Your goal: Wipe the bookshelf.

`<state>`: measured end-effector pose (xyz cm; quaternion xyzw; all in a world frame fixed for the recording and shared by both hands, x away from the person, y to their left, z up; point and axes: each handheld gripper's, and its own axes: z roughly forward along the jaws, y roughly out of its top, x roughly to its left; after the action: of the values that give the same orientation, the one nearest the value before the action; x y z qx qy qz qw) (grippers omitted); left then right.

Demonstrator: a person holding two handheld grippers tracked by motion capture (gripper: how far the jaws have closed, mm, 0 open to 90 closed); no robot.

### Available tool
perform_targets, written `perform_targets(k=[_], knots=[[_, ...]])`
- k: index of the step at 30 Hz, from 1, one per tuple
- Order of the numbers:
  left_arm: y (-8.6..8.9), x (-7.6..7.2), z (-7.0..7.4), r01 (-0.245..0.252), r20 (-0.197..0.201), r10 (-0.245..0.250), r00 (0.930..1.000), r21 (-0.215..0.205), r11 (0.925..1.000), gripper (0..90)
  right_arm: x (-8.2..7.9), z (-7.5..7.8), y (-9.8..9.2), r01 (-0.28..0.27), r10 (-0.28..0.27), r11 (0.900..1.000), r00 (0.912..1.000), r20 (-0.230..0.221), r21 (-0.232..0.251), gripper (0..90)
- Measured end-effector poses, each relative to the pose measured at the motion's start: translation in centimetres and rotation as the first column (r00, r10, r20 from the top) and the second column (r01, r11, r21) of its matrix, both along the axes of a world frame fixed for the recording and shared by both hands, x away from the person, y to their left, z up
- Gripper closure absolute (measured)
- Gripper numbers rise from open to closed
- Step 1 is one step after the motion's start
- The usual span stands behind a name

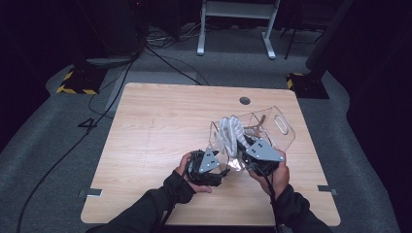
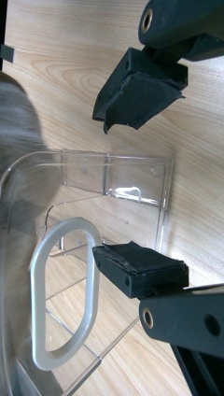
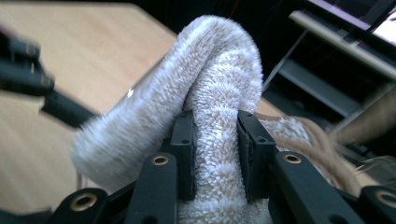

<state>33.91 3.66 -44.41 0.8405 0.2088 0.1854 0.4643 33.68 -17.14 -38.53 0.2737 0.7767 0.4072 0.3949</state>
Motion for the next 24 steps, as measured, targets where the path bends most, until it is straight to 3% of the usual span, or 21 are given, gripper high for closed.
perform_targets(k=[2, 4, 5, 9, 15, 16, 17, 18, 20, 24], knots=[[0.0, 0.0, 0.0, -0.007, 0.004, 0.007, 1.0000, -0.008, 0.9999, 31.2, 0.0, 0.0, -0.1, -0.007, 0.007, 1.000, 0.9999, -0.014, 0.000, 71.2], [0.3, -0.1, 0.4, -0.042, 0.034, 0.043, 0.9985, -0.034, 0.9985, 32.3, 0.3, -1.3, -0.2, -0.044, 0.042, 0.999, 0.9960, -0.080, -0.031, 71.1], [0.3, -0.1, 0.4, -0.042, 0.034, 0.043, 0.9985, -0.034, 0.9985, 32.3, 0.3, -1.3, -0.2, -0.044, 0.042, 0.999, 0.9960, -0.080, -0.031, 71.1], [0.7, -0.3, 0.9, -0.033, 0.039, 0.035, 0.9986, -0.037, 0.9988, 32.2, 0.0, -3.6, -0.4, -0.105, 0.096, 0.992, 0.9875, -0.126, -0.071, 71.6], [0.9, -0.3, 0.8, -0.035, 0.041, 0.036, 0.9985, -0.026, 0.9990, 32.0, -0.3, -5.5, -0.5, -0.126, 0.109, 0.987, 0.9797, -0.168, -0.096, 71.9], [0.9, -0.4, 0.8, -0.034, 0.039, 0.035, 0.9986, -0.026, 0.9991, 31.8, -0.2, -6.6, -0.4, -0.153, 0.129, 0.983, 0.9689, -0.211, -0.104, 71.8], [0.9, -0.4, 0.8, -0.034, 0.039, 0.035, 0.9986, -0.026, 0.9991, 31.8, -0.2, -6.6, -0.4, -0.153, 0.129, 0.983, 0.9689, -0.211, -0.104, 71.8], [0.9, -0.4, 0.8, -0.037, 0.039, 0.038, 0.9985, -0.022, 0.9991, 31.8, 0.1, -7.8, -0.4, -0.165, 0.130, 0.979, 0.9569, -0.259, -0.118, 71.9], [0.9, -0.4, 0.7, -0.040, 0.040, 0.041, 0.9984, -0.017, 0.9990, 31.8, 0.2, -8.1, -0.5, -0.168, 0.131, 0.978, 0.9539, -0.270, -0.121, 71.9], [0.4, -0.5, 0.4, -0.036, 0.036, 0.036, 0.9987, -0.001, 0.9993, 31.8, 0.3, -9.5, -1.0, -0.184, 0.143, 0.978, 0.9300, -0.339, -0.092, 71.9]])
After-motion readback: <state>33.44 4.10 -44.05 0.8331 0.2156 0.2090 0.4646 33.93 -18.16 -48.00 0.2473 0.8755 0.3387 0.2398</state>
